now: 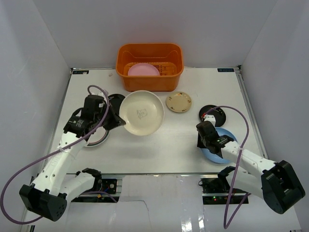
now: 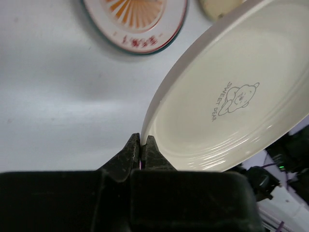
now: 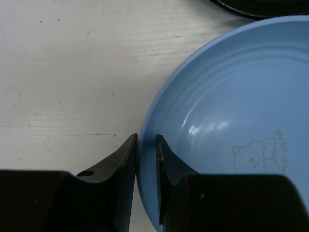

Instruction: Place the plates into the plastic bin on the countertop

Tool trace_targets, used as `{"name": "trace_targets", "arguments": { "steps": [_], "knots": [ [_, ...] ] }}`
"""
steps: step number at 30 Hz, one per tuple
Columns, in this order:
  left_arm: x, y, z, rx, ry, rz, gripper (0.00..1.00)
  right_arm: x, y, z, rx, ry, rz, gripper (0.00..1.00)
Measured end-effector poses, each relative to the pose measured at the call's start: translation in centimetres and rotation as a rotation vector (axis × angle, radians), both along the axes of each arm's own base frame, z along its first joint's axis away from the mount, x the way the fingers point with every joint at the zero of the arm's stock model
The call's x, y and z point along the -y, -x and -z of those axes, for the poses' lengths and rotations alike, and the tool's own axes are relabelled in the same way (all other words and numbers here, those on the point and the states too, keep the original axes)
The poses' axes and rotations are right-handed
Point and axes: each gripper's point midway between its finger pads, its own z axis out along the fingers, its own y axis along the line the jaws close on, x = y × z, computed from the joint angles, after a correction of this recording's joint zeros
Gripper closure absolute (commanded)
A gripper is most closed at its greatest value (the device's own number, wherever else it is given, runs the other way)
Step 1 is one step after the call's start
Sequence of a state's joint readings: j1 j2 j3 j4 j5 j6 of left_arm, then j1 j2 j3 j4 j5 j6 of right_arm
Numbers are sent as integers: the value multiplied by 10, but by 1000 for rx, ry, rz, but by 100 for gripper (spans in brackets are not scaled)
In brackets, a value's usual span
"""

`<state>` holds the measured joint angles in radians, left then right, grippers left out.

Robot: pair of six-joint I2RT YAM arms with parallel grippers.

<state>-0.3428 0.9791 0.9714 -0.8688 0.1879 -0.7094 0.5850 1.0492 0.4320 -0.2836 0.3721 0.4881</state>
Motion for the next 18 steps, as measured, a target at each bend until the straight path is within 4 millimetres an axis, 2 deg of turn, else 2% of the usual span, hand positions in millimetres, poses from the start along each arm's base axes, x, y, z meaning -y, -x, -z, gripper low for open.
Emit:
{"name": "trace_targets", "arguments": {
  "steps": [4, 6, 7, 9, 13, 18],
  "knots": [
    [15, -42, -61, 162, 74, -17, 100, -3, 3, -1, 2, 2, -18, 92],
    [22, -65, -78, 207, 89, -29, 100, -9, 5, -3, 6, -13, -41, 92],
    [28, -93, -94, 248, 93, -48, 100, -13, 6, -5, 10, -25, -56, 92],
    [37, -134, -102, 280, 85, -78, 100, -20, 9, -10, 20, -52, -86, 92],
    [55, -221, -95, 300, 43, -131, 100, -34, 13, -20, 44, -108, -139, 92],
    [72, -320, -60, 298, -34, -180, 100, -43, 15, -32, 80, -146, -184, 92]
  ]
}}
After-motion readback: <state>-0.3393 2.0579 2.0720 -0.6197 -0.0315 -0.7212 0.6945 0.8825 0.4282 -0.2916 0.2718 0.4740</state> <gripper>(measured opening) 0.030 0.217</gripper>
